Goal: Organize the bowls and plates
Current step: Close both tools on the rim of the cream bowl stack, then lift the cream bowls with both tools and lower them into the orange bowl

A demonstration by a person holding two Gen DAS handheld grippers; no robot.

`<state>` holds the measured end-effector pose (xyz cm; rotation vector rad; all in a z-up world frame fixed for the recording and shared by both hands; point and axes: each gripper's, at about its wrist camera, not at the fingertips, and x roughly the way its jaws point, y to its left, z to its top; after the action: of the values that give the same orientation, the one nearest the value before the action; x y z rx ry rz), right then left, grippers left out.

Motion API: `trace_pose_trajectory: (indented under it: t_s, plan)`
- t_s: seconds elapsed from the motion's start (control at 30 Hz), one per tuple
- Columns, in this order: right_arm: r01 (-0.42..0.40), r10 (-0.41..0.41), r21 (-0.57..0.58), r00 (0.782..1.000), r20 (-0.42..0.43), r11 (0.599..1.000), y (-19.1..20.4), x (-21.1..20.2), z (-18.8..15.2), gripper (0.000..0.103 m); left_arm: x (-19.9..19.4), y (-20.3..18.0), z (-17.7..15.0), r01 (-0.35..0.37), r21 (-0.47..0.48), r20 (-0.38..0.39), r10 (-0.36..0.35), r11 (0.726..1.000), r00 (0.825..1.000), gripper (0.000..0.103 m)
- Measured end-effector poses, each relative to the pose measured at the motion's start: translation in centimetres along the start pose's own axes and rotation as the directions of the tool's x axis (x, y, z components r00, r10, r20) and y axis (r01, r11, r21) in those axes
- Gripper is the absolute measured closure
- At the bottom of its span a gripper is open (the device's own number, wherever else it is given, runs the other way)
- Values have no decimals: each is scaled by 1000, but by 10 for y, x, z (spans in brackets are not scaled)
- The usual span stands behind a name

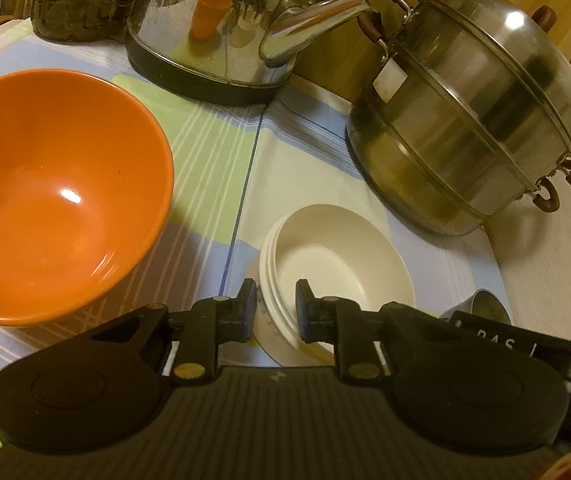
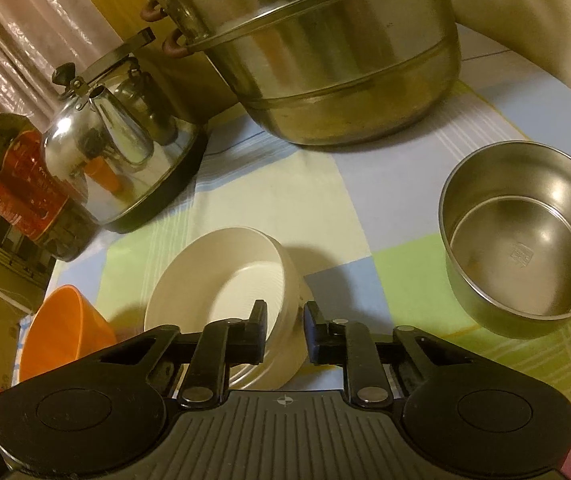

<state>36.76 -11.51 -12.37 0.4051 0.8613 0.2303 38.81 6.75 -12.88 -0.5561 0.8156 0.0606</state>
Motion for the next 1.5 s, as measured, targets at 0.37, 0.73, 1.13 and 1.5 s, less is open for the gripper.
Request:
trace_pose_trajectory:
  t_s: [0.37, 0.73, 1.13, 1.5]
  plan:
    - [22, -22, -22, 1000, 13, 1000, 2, -2, -1, 90, -6, -3, 0, 1, 22, 18, -1, 1000, 1000, 90]
    - [9, -8, -34, 999, 40, 999, 5, -13, 2, 91, -18, -5, 0, 11, 36, 36, -12, 999, 999, 90]
    - [-32, 35, -46, 997, 70, 998, 21, -39, 6, 91, -46, -7, 9, 11, 46, 47, -13, 999, 999, 91]
    - [-79, 85, -64, 993, 87, 995, 41, -50, 9, 92, -75, 0, 17, 8, 48, 83, -12, 999, 996, 90]
